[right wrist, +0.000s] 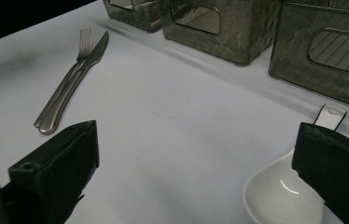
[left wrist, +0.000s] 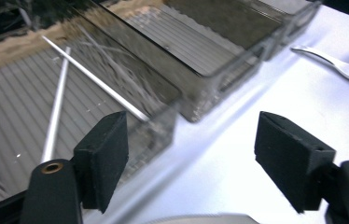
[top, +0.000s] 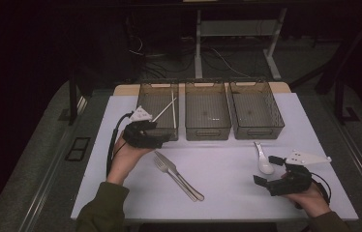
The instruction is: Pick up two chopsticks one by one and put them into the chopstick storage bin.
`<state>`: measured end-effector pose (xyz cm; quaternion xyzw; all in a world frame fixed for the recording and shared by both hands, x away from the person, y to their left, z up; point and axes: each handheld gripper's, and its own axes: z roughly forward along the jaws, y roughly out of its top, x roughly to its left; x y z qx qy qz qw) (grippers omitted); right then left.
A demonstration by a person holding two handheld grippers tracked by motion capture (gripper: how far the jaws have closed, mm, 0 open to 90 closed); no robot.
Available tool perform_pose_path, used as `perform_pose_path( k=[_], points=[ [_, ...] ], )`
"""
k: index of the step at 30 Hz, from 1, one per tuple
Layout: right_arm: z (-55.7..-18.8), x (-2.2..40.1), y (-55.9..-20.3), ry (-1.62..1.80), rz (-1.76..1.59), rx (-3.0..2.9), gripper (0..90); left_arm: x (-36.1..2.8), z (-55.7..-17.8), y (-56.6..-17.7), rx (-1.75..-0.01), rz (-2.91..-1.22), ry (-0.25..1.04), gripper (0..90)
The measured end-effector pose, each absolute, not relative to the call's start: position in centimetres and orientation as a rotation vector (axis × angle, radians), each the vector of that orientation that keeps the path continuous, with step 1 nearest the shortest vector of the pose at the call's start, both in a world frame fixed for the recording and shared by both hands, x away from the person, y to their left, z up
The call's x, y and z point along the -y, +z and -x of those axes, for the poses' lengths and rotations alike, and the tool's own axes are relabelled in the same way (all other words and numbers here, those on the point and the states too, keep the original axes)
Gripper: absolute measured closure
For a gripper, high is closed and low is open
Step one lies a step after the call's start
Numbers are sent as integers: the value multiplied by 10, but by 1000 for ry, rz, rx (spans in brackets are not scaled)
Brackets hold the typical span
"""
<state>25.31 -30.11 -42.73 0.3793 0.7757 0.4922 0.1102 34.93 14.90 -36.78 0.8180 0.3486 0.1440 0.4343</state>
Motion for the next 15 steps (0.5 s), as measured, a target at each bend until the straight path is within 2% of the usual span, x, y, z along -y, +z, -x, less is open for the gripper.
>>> perform_pose_path(
  k=[6, 15],
  points=[
    [-253, 301, -427, 1445, -1113, -2280, 8, -153, -325, -385, -841, -2008, 360, 195],
    [-252, 300, -427, 1440, -1104, -2282, 8, -167, -294, -402, -811, -1977, 368, 161]
  ],
)
